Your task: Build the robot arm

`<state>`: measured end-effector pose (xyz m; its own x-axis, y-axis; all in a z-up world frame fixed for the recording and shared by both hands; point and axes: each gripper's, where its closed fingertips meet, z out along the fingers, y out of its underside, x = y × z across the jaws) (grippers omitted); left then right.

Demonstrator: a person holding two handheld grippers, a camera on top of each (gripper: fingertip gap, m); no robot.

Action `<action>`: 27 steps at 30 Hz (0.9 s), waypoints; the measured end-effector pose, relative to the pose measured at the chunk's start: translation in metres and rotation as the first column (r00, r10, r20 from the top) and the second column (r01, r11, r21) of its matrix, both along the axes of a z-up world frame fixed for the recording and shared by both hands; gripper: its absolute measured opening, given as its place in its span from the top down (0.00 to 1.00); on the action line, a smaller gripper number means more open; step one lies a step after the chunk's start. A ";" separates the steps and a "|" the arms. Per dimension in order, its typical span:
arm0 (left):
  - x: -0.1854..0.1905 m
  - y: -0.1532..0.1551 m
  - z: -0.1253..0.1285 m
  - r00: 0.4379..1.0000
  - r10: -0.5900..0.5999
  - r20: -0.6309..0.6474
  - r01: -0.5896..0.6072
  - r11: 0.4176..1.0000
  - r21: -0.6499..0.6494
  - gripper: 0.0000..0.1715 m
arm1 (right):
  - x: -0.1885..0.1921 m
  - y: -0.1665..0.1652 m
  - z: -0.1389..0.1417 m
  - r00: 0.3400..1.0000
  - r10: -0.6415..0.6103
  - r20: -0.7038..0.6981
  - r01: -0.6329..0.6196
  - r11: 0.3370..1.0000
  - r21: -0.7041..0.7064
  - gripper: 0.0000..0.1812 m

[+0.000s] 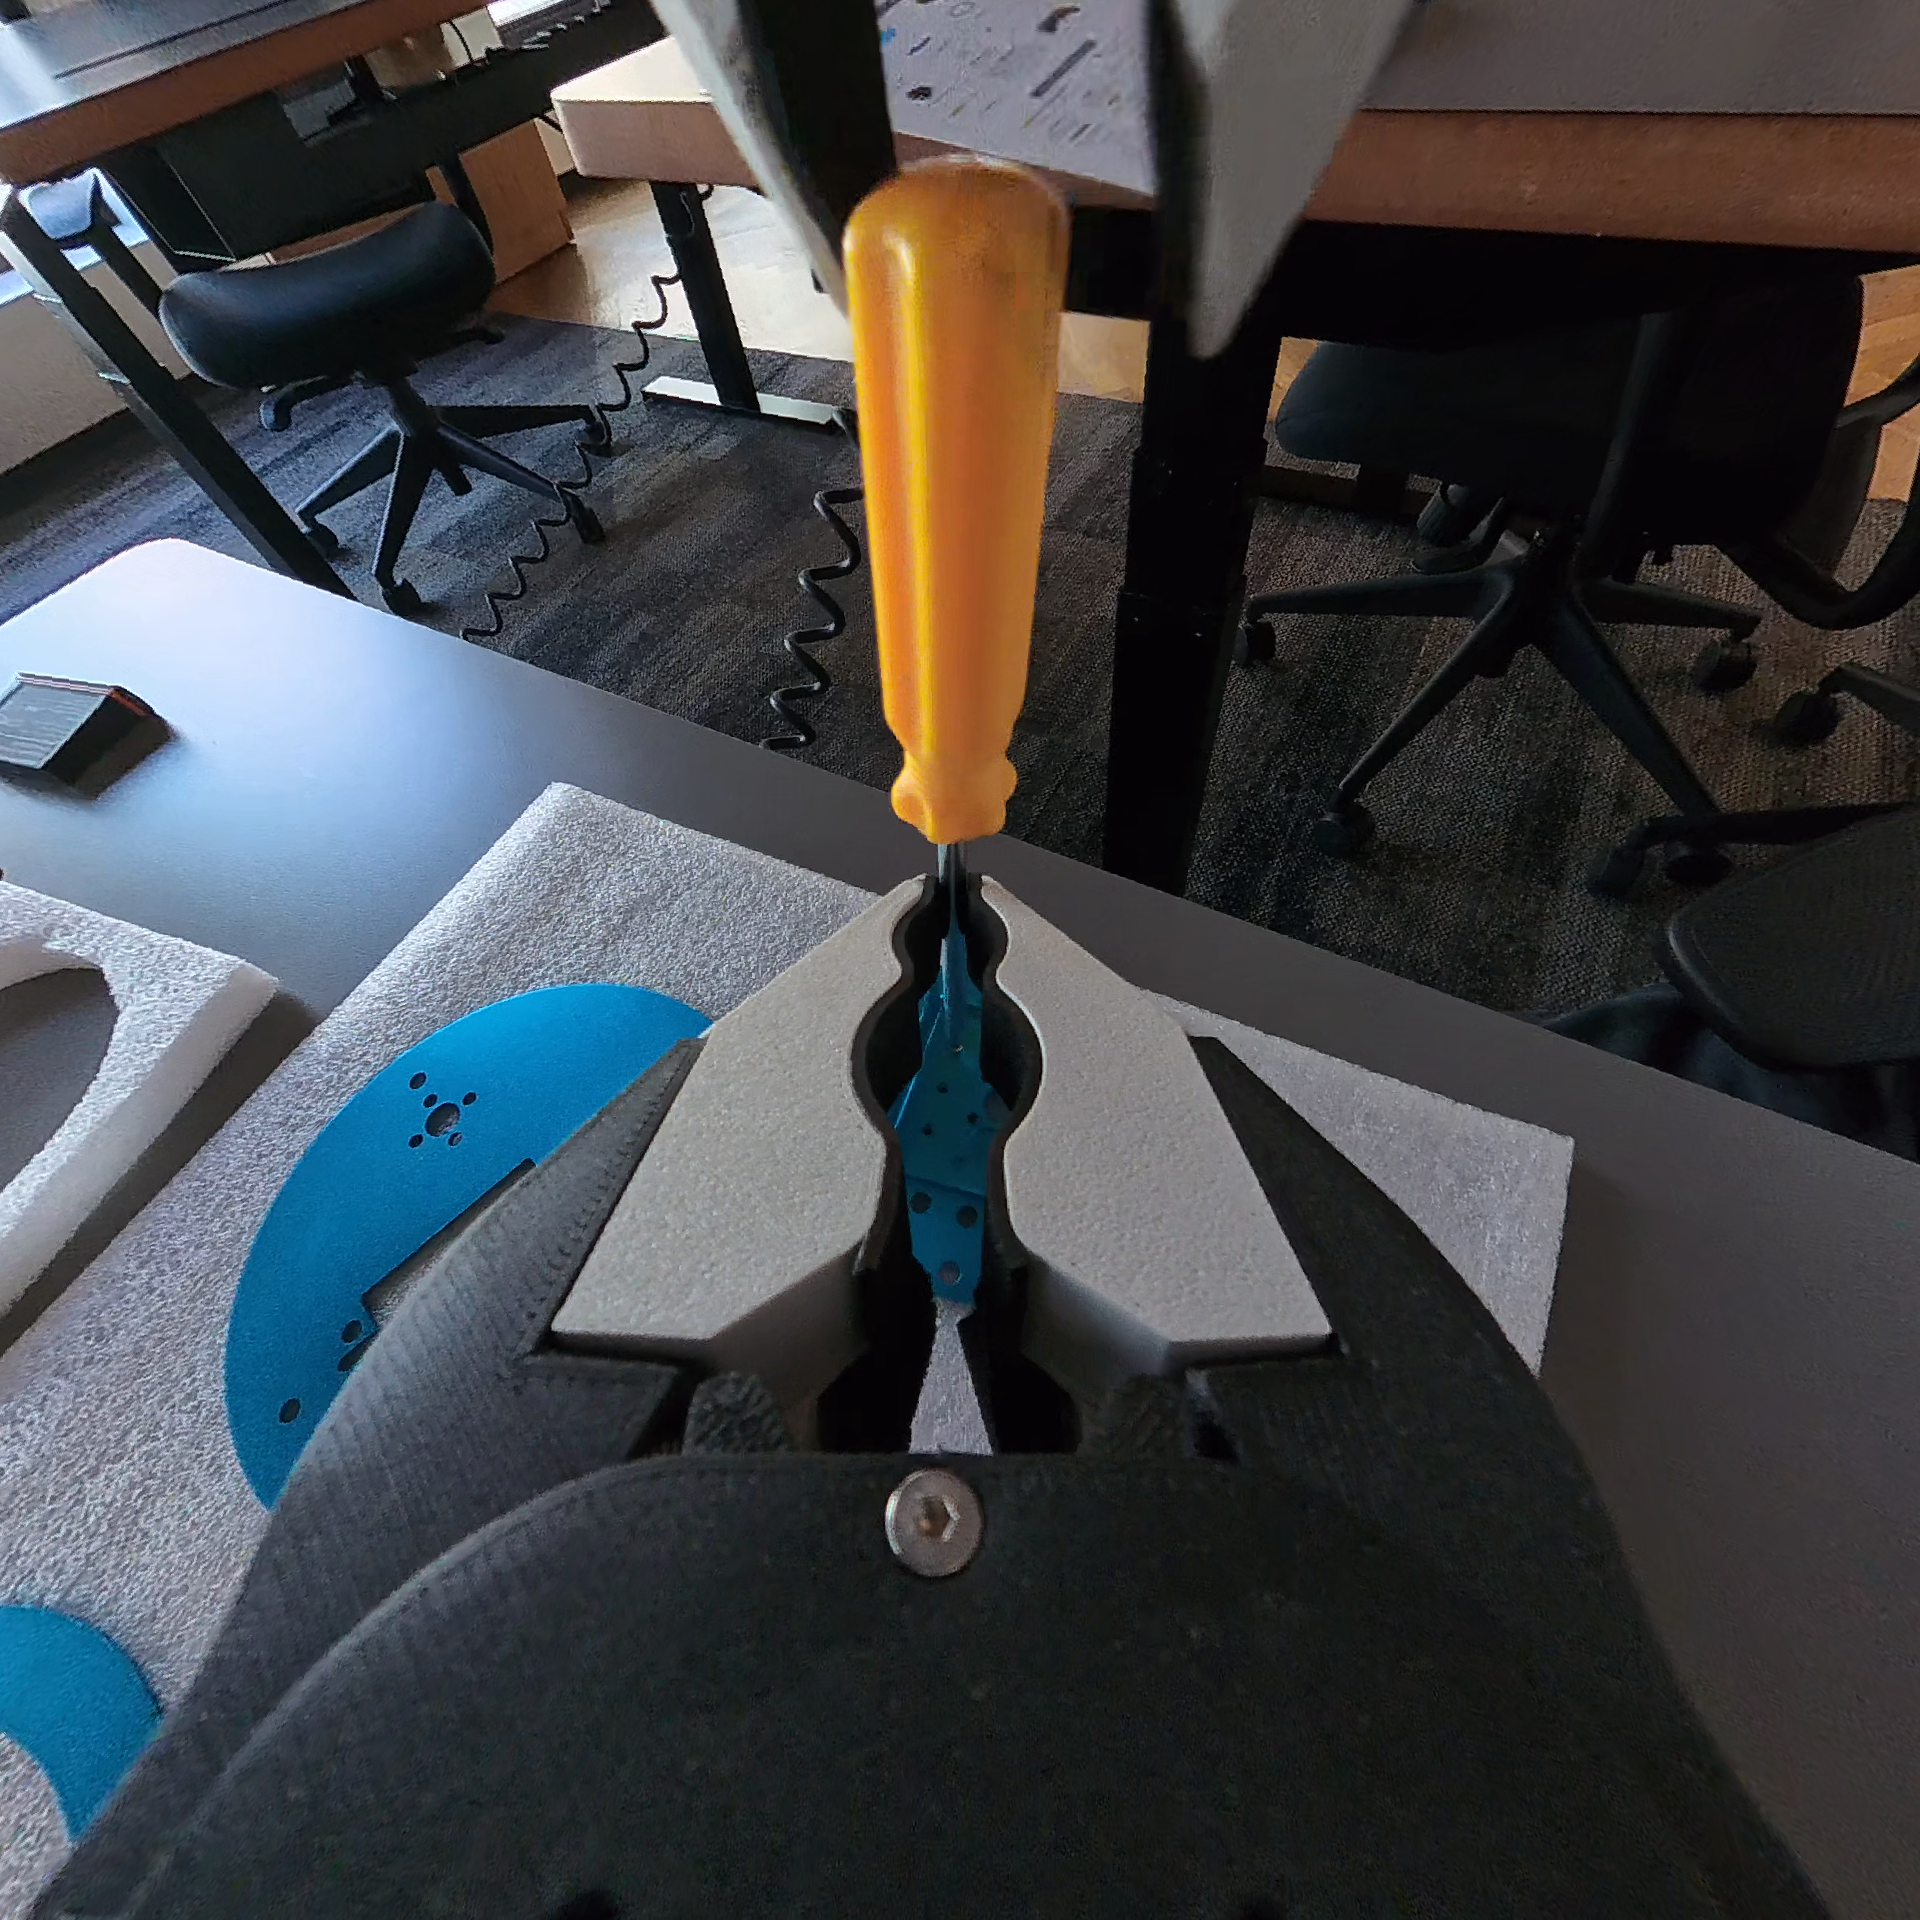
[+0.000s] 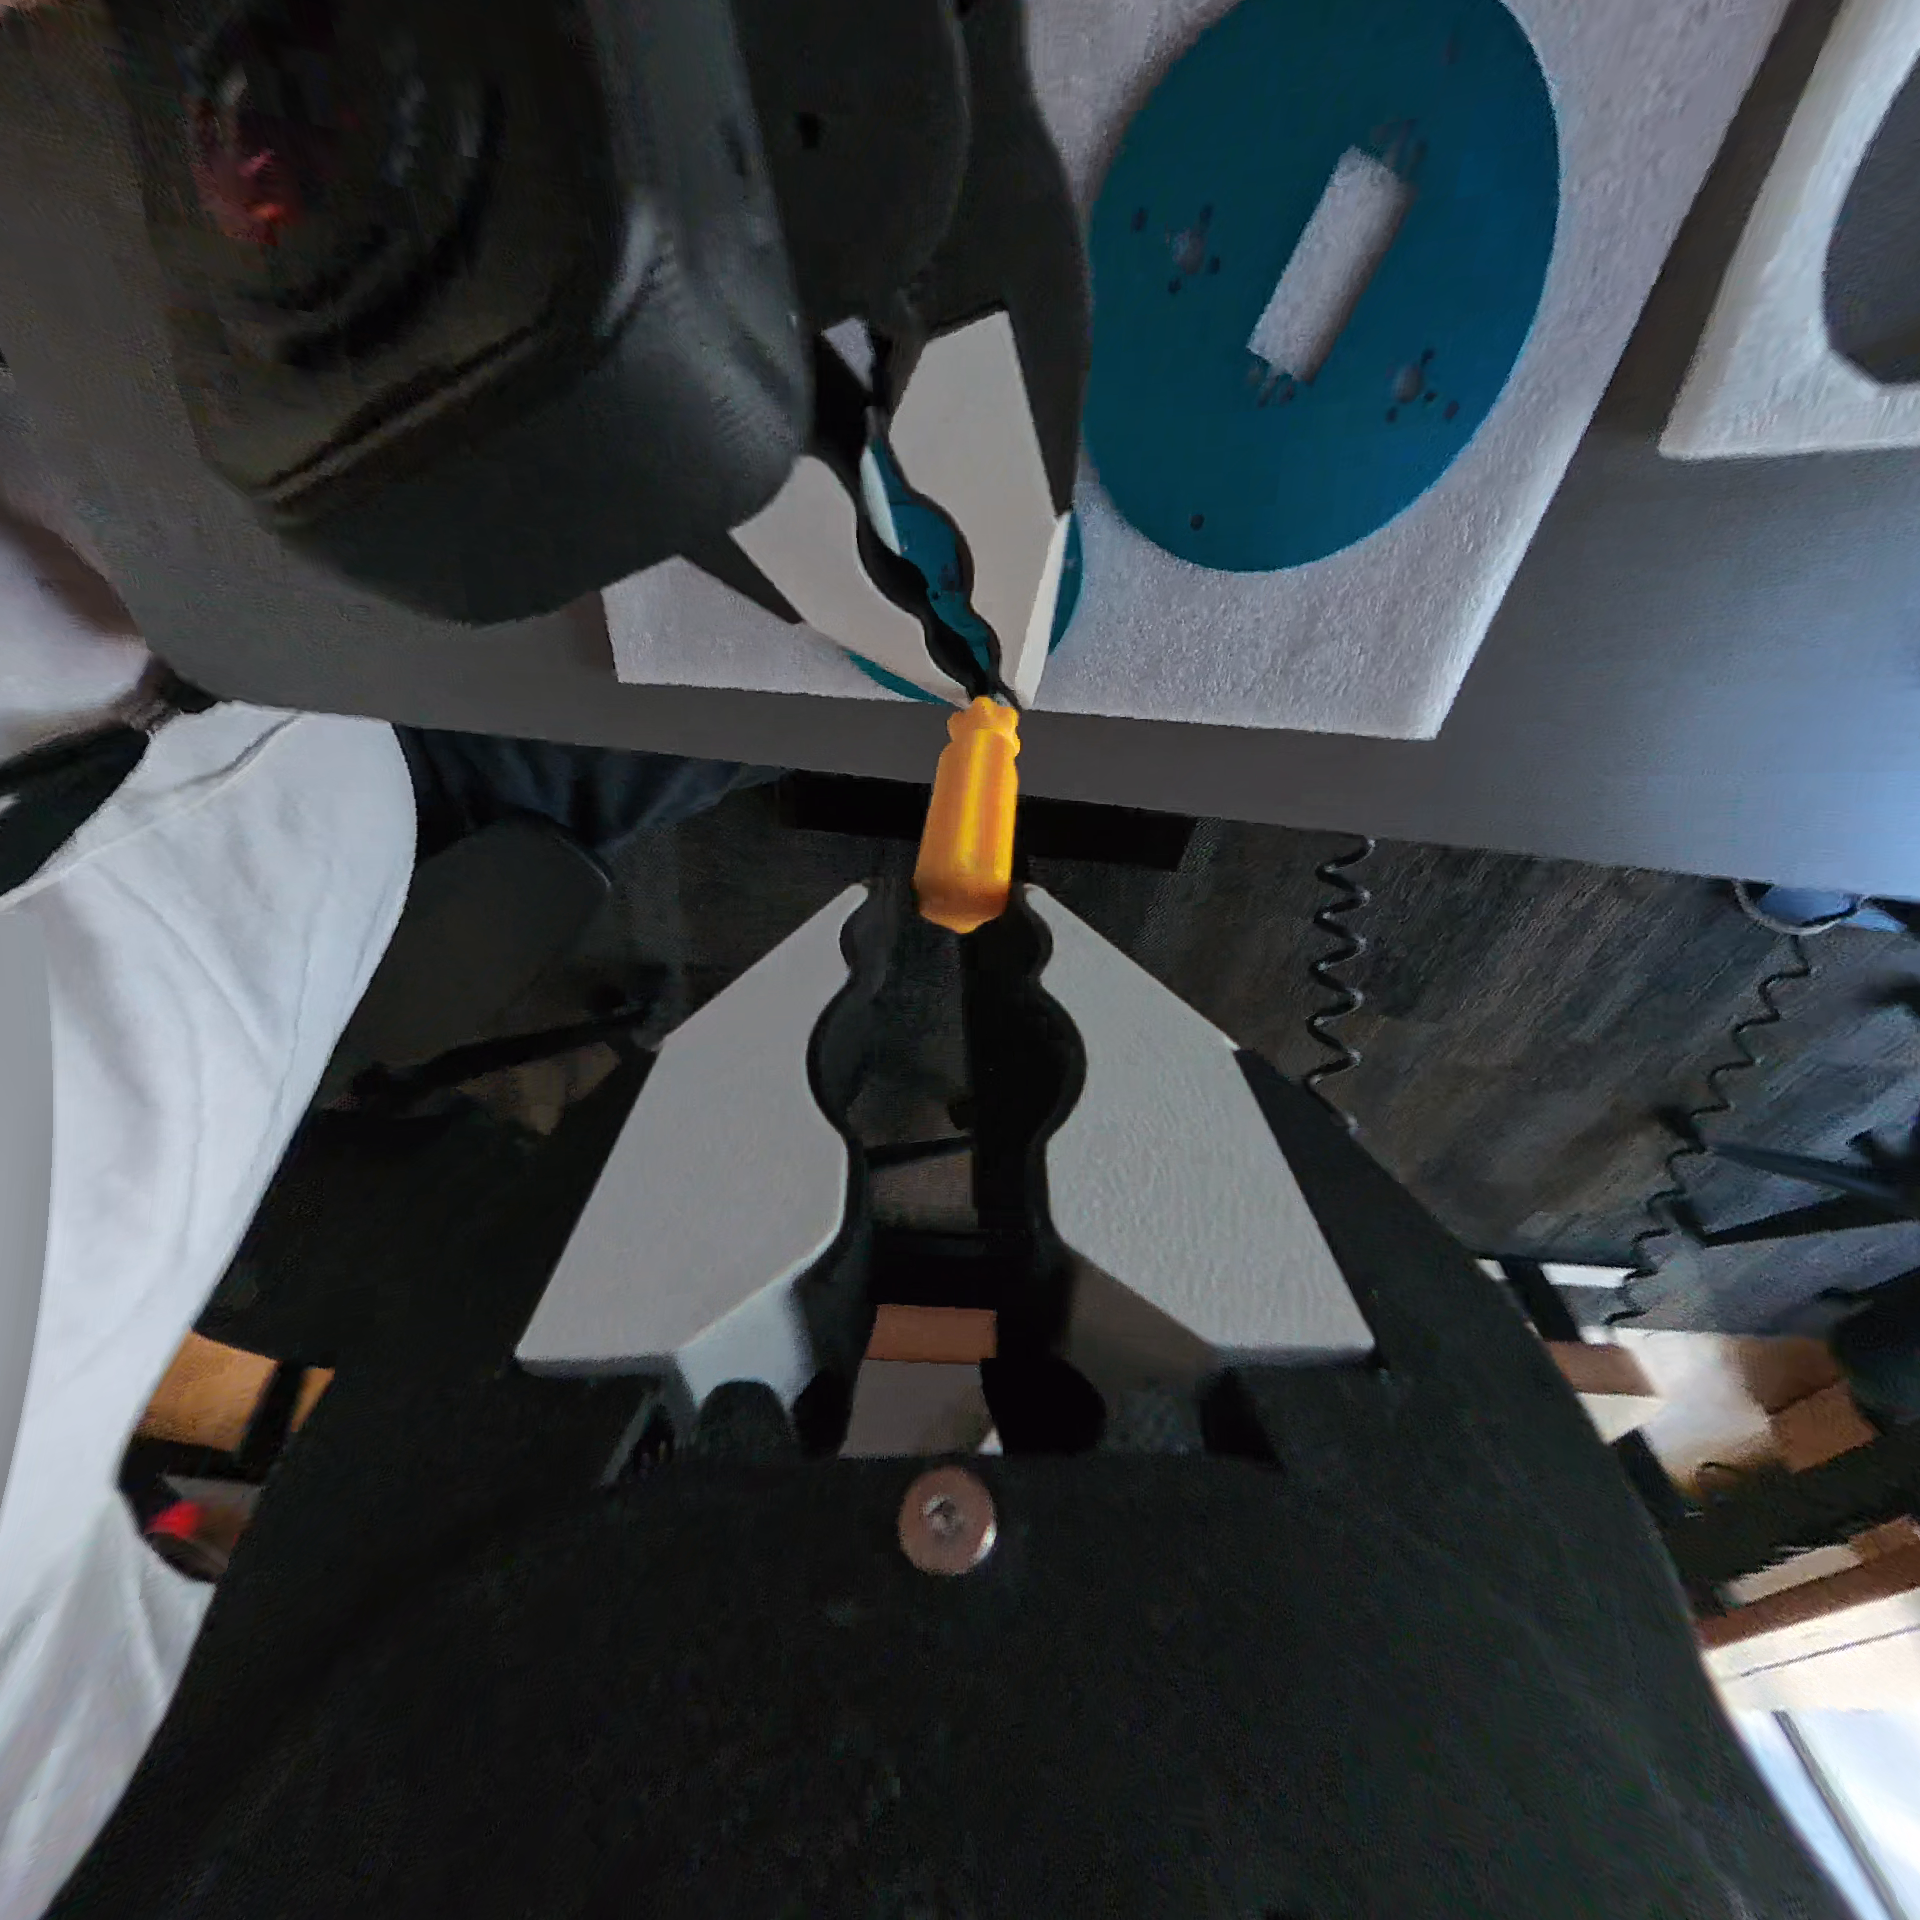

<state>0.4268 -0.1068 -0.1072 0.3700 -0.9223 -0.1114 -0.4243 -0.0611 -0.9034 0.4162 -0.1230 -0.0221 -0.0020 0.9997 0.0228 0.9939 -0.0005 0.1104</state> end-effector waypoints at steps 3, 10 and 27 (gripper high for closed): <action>0.000 0.000 0.000 1.000 -0.001 0.000 0.001 1.000 -0.001 0.99 | 0.004 -0.001 0.000 0.988 0.153 0.018 -0.154 0.987 0.044 0.86; 0.001 0.000 0.000 1.000 -0.003 -0.002 0.003 1.000 -0.002 0.99 | 0.005 0.002 -0.001 0.991 0.129 0.042 -0.133 0.988 0.085 0.92; 0.001 -0.001 -0.001 1.000 -0.004 -0.008 0.004 1.000 0.004 0.99 | -0.006 0.001 0.006 0.959 0.278 -0.052 -0.271 0.955 0.118 0.93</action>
<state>0.4279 -0.1074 -0.1078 0.3658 -0.9232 -0.1180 -0.4313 -0.0559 -0.9005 0.4103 -0.1219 -0.0159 -0.2708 0.9524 0.1402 0.9625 0.2651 0.0579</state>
